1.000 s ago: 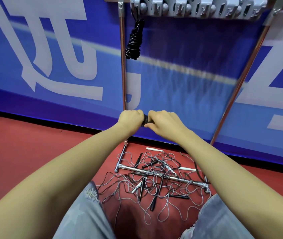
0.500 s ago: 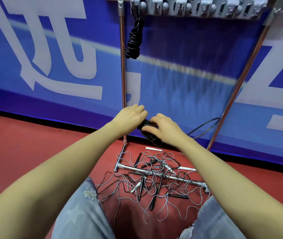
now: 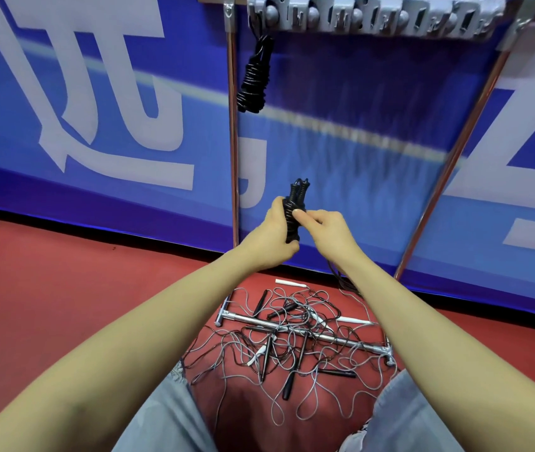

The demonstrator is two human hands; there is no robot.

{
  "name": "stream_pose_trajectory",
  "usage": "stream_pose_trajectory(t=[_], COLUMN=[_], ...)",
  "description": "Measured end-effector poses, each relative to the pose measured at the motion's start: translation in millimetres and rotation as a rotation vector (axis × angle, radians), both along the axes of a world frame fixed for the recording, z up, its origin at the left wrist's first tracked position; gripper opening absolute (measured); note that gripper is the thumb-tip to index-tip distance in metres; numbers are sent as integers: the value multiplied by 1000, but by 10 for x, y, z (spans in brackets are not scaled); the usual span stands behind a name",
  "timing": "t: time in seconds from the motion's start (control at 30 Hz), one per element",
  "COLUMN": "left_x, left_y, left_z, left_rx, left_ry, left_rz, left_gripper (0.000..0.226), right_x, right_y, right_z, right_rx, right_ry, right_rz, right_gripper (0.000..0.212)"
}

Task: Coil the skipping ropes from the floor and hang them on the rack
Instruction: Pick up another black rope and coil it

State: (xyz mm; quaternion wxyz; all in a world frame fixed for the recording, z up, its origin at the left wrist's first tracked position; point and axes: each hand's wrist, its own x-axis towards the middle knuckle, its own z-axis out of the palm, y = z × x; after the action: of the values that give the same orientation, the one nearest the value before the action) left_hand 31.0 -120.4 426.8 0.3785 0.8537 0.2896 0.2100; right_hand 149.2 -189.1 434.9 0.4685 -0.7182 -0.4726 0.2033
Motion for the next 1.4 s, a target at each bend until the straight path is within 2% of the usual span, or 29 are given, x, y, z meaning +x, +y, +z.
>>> stream_pose_trajectory(t=[0.1,0.17,0.23,0.33,0.43,0.6,0.7,0.77,0.83,1.0,1.13,1.2,1.27,1.4], left_x=[37,39,29,29,2,-49,-95,-128,-138,-169,-144,-118,-110,-96], left_y=[17,45,78,112,155,190,221,237,255,328,298,272,255,168], left_z=[-36,-37,-25,35,96,212,313,352,358,335,308,271,208,113], left_rx=[3,73,169,268,279,246,307,374,487,795,993,1028,981,823], left_ry=[-33,-28,-6,69,60,-48,-11,15,44,224,530,667,783,874], left_rz=[85,153,197,302,368,256,110,0,-110,-326,-347,-296,-222,-81], left_gripper=[62,63,57,34,26,26,27,26,21,12,13,13,16,22], right_x=[6,13,27,46,70,132,233,293,350,411,348,290,236,91], right_y=[-59,-82,-84,-76,-101,-104,-45,-13,31,143,190,183,166,153], right_z=[9,14,18,27,39,46,28,68,155,312,298,305,337,340], right_rx=[-18,-30,-61,-103,-125,-215,-292,-305,-284,-331,-329,-338,-341,-357], right_ry=[-38,-70,-108,-179,-195,-283,-399,-528,-747,-1221,-1487,-1523,-1517,-1423], right_rz=[106,162,203,238,241,295,308,316,357,460,457,431,357,269], right_gripper=[31,25,20,19,20,28,28,22,16,11,25,21,16,6])
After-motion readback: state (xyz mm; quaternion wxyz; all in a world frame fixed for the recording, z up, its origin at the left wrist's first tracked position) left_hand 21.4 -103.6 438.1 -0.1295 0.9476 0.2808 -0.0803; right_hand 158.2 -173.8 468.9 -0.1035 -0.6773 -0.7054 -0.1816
